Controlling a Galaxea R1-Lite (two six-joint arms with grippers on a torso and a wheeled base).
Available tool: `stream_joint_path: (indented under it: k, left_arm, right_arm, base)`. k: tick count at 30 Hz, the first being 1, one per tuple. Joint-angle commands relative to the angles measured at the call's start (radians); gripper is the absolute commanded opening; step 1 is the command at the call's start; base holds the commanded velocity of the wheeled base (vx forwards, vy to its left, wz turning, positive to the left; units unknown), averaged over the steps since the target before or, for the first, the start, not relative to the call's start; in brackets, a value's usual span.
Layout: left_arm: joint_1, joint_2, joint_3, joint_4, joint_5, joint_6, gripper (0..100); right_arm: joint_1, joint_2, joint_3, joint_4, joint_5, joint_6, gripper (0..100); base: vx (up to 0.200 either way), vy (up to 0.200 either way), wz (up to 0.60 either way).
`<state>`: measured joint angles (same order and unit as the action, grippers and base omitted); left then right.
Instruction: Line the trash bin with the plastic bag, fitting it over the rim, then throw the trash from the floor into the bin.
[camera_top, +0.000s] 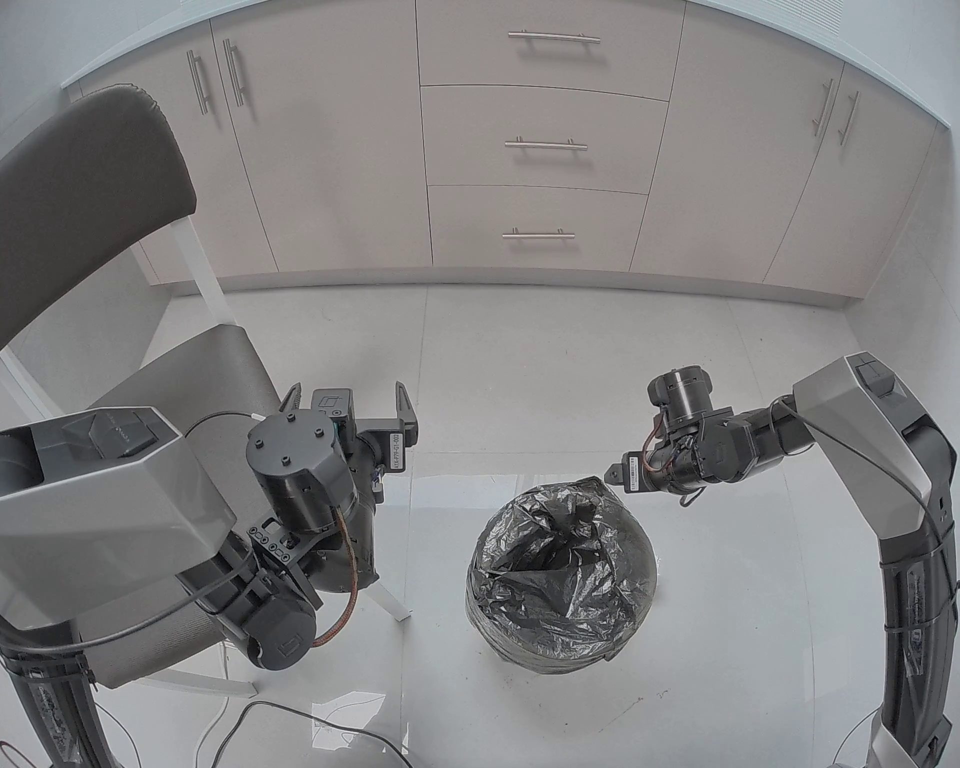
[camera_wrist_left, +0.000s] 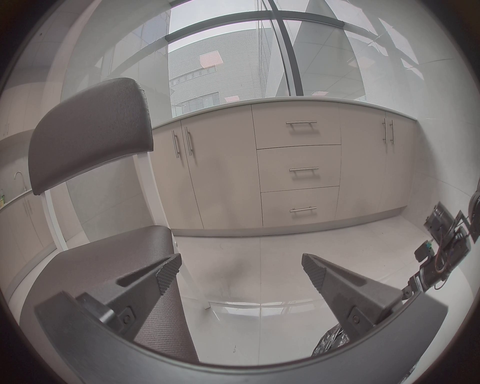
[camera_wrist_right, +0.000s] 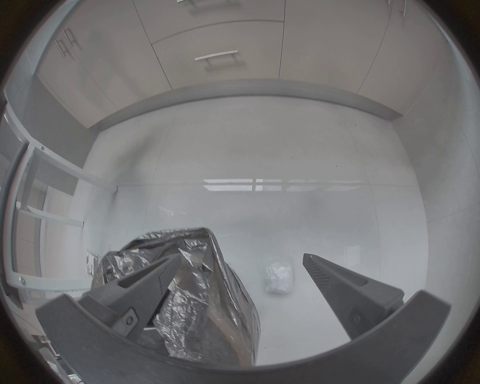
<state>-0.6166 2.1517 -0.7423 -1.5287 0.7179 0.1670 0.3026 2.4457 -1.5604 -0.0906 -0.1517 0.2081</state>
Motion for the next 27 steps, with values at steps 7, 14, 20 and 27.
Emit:
stream_joint_path:
  k: [7,14,20,27]
  left_arm:
    - [0.000,-0.001,0.000,-0.001,0.000,0.000,100]
    - [0.000,0.011,0.000,-0.001,0.000,0.000,100]
    - [0.001,0.027,0.000,-0.001,0.000,-0.001,100]
    - [0.000,0.036,0.000,-0.001,0.000,0.000,100]
  right_arm:
    - [-0.063,0.110,-0.101,-0.080,-0.009,-0.049,100]
    - [-0.079,0.309,-0.420,-0.031,-0.008,-0.087,100]
    - [-0.086,0.430,-0.440,0.052,-0.032,-0.101,100]
    - [-0.112,0.572,-0.440,0.118,-0.100,-0.104,100]
  base:
    - [0.000,0.000,0.00]
    - [0.000,0.000,0.00]
    - [0.000,0.000,0.00]
    - [0.000,0.000,0.00]
